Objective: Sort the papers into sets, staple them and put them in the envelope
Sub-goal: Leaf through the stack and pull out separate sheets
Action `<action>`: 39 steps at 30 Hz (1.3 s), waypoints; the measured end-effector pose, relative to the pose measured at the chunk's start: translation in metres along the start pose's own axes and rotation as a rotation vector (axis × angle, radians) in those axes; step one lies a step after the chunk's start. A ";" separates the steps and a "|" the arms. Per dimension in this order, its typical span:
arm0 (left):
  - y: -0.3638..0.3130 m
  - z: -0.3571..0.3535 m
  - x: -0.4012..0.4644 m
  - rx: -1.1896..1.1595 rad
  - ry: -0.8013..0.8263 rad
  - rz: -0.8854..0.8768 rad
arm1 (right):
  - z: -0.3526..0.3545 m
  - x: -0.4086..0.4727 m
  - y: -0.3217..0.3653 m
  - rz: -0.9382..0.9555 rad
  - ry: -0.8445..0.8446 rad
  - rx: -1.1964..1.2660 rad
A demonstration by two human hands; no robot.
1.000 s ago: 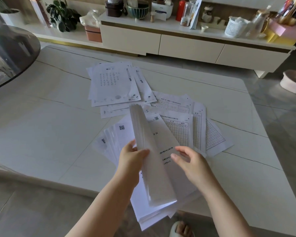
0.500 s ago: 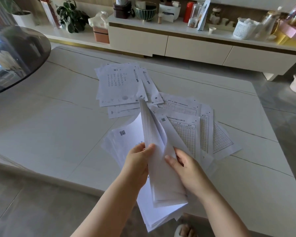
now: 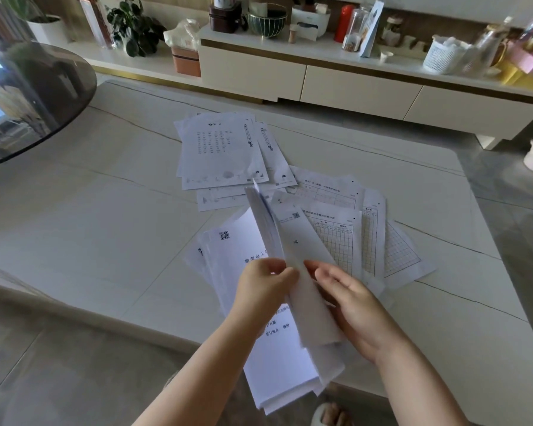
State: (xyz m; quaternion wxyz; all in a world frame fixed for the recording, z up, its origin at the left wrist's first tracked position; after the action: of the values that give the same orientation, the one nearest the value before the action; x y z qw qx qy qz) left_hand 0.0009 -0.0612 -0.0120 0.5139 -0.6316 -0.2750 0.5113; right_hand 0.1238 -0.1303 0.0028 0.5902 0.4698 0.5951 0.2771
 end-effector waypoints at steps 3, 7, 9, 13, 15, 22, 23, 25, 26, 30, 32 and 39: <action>0.006 0.003 0.004 -0.025 -0.031 0.012 | 0.002 0.000 0.002 -0.005 0.014 -0.007; 0.004 0.006 0.003 -0.066 -0.082 -0.024 | -0.001 -0.004 0.005 -0.008 0.082 -0.077; 0.004 0.006 0.004 -0.084 -0.096 -0.035 | -0.002 -0.005 0.005 -0.006 0.105 -0.079; 0.003 0.009 0.005 -0.100 -0.123 -0.016 | 0.008 -0.004 0.007 -0.001 0.068 -0.015; 0.006 0.012 0.008 -0.112 -0.118 -0.005 | 0.018 -0.003 0.008 -0.005 0.024 0.009; 0.015 0.015 0.015 -0.174 -0.096 0.045 | 0.042 -0.008 0.014 -0.019 -0.028 0.049; 0.016 0.016 0.016 -0.176 -0.105 0.047 | 0.050 -0.006 0.009 -0.051 -0.115 -0.003; 0.018 0.018 0.018 -0.176 -0.114 0.047 | 0.065 -0.003 0.003 -0.078 -0.313 -0.221; 0.019 0.018 0.019 -0.166 -0.117 0.042 | 0.069 -0.002 0.002 -0.063 -0.373 -0.364; 0.020 0.019 0.020 -0.140 -0.112 0.032 | 0.077 -0.004 0.003 -0.015 -0.479 -0.701; 0.019 0.019 0.020 -0.145 -0.107 0.026 | 0.082 -0.003 -0.001 -0.056 -0.468 -0.650; 0.016 0.023 0.019 -0.128 -0.111 0.035 | 0.097 -0.002 -0.006 -0.063 -0.496 -0.646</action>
State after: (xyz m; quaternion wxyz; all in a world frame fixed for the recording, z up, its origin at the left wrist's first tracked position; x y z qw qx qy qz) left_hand -0.0177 -0.0415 -0.0329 0.4476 -0.6384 -0.3241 0.5358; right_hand 0.2152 -0.1562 -0.0163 0.8412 0.2942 0.3312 0.3100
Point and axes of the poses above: each hand's wrist, its own x-axis towards the middle knuckle, its own z-axis out of the back of the hand, y = z × x, the point moved 4 cm from there along x, towards the middle knuckle, and after that the axes turned 2 degrees about y, right-handed, at the moved point
